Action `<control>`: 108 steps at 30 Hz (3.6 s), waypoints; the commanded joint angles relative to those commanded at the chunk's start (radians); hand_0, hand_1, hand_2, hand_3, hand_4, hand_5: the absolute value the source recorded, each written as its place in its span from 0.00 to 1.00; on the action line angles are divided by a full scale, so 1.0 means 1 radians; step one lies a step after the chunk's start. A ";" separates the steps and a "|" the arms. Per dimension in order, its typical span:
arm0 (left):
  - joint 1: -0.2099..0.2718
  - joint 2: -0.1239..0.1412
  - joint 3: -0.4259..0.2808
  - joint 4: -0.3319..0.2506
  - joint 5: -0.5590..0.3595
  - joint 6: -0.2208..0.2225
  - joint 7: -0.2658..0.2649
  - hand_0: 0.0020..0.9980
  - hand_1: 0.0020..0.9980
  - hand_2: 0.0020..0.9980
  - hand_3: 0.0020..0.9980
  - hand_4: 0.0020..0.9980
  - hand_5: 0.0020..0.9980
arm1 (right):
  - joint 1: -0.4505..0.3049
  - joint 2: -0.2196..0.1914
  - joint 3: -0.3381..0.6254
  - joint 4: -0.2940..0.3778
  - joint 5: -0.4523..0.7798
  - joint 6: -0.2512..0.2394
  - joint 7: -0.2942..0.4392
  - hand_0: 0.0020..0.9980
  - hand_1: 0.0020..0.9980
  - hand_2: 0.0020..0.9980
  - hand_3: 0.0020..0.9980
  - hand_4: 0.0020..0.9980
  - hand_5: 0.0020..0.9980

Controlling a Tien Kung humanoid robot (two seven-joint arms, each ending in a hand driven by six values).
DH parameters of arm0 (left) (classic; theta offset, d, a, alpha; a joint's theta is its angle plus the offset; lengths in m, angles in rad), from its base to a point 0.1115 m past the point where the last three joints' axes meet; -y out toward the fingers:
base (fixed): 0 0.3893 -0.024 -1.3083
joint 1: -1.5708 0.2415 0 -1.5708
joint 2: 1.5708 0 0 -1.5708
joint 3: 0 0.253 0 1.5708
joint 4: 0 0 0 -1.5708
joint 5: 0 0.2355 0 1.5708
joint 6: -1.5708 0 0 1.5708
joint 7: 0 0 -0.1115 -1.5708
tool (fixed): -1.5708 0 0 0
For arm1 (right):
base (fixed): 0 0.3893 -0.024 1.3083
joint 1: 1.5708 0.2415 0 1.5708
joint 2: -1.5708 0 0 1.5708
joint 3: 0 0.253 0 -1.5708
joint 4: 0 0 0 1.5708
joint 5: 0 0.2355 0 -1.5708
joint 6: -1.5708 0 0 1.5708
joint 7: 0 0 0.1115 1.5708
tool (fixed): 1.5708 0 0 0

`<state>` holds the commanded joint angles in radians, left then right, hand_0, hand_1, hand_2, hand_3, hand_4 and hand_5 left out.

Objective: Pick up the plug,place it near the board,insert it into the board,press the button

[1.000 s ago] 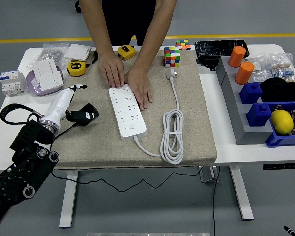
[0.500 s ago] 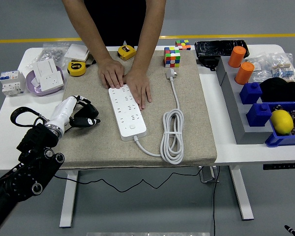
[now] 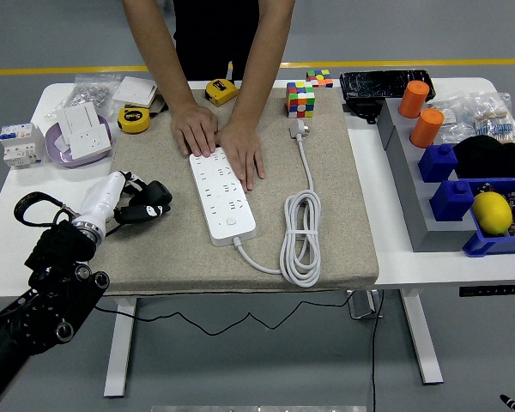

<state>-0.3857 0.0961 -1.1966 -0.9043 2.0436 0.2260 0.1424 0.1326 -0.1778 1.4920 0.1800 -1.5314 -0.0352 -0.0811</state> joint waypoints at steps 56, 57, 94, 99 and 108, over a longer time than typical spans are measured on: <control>-0.255 0.176 0.546 -0.050 -0.064 0.093 -0.073 0.45 0.33 0.37 0.47 0.63 0.00 | 0.020 -0.007 -0.004 0.000 0.011 -0.009 0.007 1.00 0.84 0.74 0.75 1.00 0.83; -0.256 0.174 0.543 -0.038 -0.044 0.100 -0.080 0.45 0.33 0.37 0.47 0.63 0.00 | 0.020 -0.006 -0.003 0.000 0.012 -0.010 0.007 1.00 0.84 0.74 0.75 1.00 0.83; -0.287 0.148 0.600 0.058 0.014 0.119 -0.112 0.46 0.36 0.38 0.50 0.68 0.00 | 0.023 -0.006 -0.005 0.000 0.011 -0.009 0.006 1.00 0.84 0.74 0.75 1.00 0.84; -0.289 0.151 0.612 0.063 0.016 0.113 -0.111 0.46 0.37 0.39 0.50 0.68 0.00 | 0.024 -0.006 -0.008 0.000 0.015 -0.010 0.007 1.00 0.84 0.74 0.75 1.00 0.84; -0.301 0.148 0.620 0.096 0.020 0.109 -0.112 0.46 0.38 0.39 0.50 0.68 0.00 | 0.027 -0.007 -0.007 0.000 0.015 -0.010 0.007 1.00 0.84 0.74 0.75 1.00 0.84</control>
<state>-0.6870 0.2446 -0.5761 -0.8081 2.0638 0.3348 0.0308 0.1596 -0.1847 1.4851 0.1800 -1.5161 -0.0450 -0.0738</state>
